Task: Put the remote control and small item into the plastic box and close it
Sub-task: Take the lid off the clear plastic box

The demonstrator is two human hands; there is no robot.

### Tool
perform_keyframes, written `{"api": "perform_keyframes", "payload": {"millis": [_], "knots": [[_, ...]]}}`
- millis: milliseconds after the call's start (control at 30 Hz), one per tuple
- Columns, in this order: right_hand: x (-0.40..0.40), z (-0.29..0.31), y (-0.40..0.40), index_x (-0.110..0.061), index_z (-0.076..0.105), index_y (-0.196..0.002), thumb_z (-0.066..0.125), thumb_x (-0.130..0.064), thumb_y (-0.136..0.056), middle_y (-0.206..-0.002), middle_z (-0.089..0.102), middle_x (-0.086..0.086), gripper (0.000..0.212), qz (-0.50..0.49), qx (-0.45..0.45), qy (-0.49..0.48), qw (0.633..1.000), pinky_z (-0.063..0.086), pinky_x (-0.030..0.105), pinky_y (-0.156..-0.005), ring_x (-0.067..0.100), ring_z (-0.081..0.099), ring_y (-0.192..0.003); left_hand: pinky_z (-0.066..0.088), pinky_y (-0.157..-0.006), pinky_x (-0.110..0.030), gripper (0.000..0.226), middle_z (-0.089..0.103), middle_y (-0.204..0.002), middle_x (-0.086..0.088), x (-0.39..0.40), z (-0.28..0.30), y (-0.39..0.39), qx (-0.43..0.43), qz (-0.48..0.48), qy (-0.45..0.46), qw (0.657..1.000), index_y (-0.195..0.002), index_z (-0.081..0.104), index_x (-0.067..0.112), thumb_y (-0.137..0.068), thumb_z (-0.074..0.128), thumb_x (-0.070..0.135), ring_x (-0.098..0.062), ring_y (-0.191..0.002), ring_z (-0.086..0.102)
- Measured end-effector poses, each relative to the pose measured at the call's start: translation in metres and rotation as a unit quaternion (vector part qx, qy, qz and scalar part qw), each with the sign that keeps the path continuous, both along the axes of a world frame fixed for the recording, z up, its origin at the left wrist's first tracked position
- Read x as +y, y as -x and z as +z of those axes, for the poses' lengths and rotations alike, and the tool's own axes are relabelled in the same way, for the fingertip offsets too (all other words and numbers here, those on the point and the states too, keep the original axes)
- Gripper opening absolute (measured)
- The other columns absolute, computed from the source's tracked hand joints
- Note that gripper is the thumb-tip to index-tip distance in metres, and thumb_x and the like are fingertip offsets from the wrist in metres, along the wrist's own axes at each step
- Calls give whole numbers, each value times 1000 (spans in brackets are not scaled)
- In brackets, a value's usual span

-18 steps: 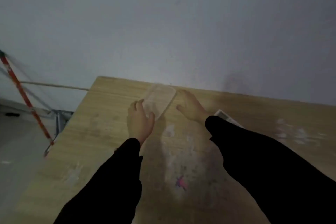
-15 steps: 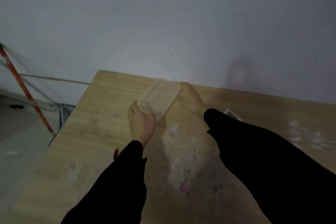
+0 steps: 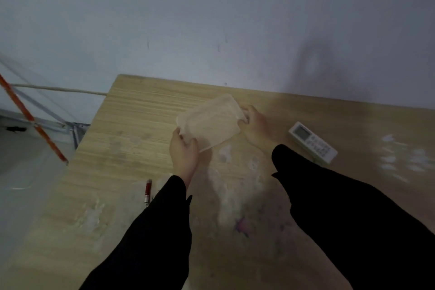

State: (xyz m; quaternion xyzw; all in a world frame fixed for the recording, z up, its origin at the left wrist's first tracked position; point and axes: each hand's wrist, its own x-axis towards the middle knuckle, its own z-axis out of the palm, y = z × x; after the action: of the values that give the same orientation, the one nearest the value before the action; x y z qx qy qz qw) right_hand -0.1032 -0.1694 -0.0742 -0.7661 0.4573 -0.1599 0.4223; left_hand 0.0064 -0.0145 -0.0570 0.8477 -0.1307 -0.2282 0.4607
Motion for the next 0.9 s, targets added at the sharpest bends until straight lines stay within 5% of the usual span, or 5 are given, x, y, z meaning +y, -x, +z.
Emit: {"api": "perform_keyframes", "payload": {"millis": [133, 333, 500, 667, 900], "knots": [[53, 3, 66, -31, 51, -91, 46, -6, -86, -69, 45, 9, 26, -20, 6, 6, 1000, 31, 29, -49, 17, 41, -53, 42, -101, -33, 44, 59, -130, -22, 29, 4, 28, -34, -52, -11, 998, -133, 48, 0, -89, 46, 1, -32, -121, 56], [134, -13, 167, -27, 37, -71, 45, -3, -90, -63, 37, -3, 32, -91, -9, -52, 995, 28, 25, -51, 11, 33, -54, 46, -86, -26, 31, 69, -116, -14, 87, 9, 95, -27, -144, 8, 989, -122, 60, 5, -93, 52, 12, -25, -107, 64], [182, -20, 228, -8, 44, -81, 46, -5, -90, -68, 39, 8, 10, -148, 14, -75, 986, 27, 32, -56, 18, 34, -59, 39, -65, 2, 27, 72, -106, -10, 112, 8, 141, -24, -211, 19, 977, -117, 64, 5, -93, 53, 8, -14, -95, 63], [199, -19, 260, -22, 35, -69, 47, -7, -90, -63, 34, -1, 29, -161, 18, -82, 983, 26, 29, -53, 15, 31, -54, 44, -76, -22, 26, 73, -105, -11, 122, 2, 164, -15, -246, 32, 969, -114, 66, 7, -93, 54, 16, -16, -92, 65], [175, -16, 264, -12, 52, -94, 55, -22, -88, -77, 53, 3, 12, -185, 21, -61, 981, 43, 35, -64, 22, 52, -70, 51, -72, -27, 22, 73, -86, -8, 131, -15, 166, 3, -239, 36, 970, -105, 67, 6, -94, 54, 20, -21, -82, 69]]}}
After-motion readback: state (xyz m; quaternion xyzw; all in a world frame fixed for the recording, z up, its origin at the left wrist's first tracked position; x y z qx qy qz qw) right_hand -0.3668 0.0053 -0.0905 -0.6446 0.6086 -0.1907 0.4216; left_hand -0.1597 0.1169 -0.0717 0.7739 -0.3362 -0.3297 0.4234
